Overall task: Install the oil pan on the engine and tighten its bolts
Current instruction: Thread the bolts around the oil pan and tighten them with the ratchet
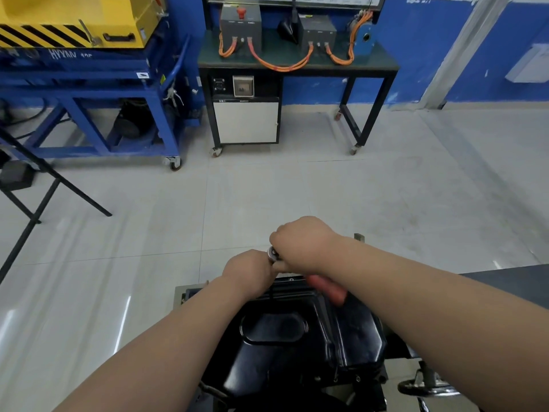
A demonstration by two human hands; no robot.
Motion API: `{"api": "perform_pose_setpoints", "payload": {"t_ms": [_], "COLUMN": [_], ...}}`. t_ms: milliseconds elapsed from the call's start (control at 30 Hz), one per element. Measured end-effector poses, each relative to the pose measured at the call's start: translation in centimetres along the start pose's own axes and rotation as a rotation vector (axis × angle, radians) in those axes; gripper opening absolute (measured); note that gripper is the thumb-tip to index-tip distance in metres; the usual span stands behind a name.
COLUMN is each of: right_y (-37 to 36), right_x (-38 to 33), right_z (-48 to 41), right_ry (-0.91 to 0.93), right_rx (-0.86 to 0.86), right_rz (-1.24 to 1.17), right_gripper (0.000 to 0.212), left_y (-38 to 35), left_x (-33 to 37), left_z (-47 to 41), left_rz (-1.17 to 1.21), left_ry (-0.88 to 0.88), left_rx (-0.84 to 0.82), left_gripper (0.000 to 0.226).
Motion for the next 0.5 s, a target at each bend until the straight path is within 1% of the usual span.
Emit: {"api": "perform_pose_setpoints", "payload": {"t_ms": [67, 133, 167, 233, 300, 333, 367, 400, 467, 500], "right_y": [0.2, 0.2, 0.2, -0.2, -0.8, -0.9, -0.9, -0.7, -0.2, -0.1], "right_x": [0.2, 0.3, 0.3, 0.2, 0.3, 0.2, 0.0, -0.1, 0.0, 0.2], "right_z": [0.2, 0.4, 0.5, 0.3, 0.2, 0.1, 0.0, 0.0, 0.1, 0.2], "right_ry": [0.103, 0.122, 0.087, -0.044, -0.181, -0.193, -0.172, -0.123, 0.019, 0.070], "right_rx": [0.027, 0.048, 0.059, 0.060, -0.012, -0.027, -0.027, -0.012, 0.023, 0.028], "right_rz": [0.034, 0.026, 0.011, -0.040, -0.110, -0.116, -0.104, -0.080, -0.009, 0.020], "right_gripper": [0.021, 0.022, 0.022, 0.025, 0.037, 0.040, 0.038, 0.033, 0.023, 0.022], "left_y": [-0.1, -0.1, 0.0, -0.1, -0.3, -0.2, -0.3, -0.5, -0.6, -0.7], "left_x": [0.4, 0.5, 0.3, 0.1, 0.0, 0.0, 0.0, 0.3, 0.6, 0.6], "left_z": [0.0, 0.0, 0.0, 0.1, 0.2, 0.3, 0.2, 0.1, 0.0, 0.0], "left_rz": [-0.086, -0.095, -0.069, 0.013, 0.075, 0.080, 0.042, -0.029, -0.136, -0.122], "left_ry": [-0.045, -0.029, 0.012, 0.091, 0.129, 0.136, 0.105, 0.039, -0.059, -0.056], "left_rx": [0.035, 0.051, 0.056, 0.049, 0.009, -0.009, -0.008, 0.022, 0.081, 0.115], "left_gripper": [0.028, 0.036, 0.038, 0.034, 0.027, 0.024, 0.022, 0.021, 0.028, 0.033]}}
Point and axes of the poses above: each hand's wrist, its own z-axis away from the middle knuckle, its own y-axis out of the back of the hand, x = y × z, the point moved 4 cm from there along -z, towards the middle knuckle, and after that the axes turned 5 degrees about y, right-handed, at the moved point
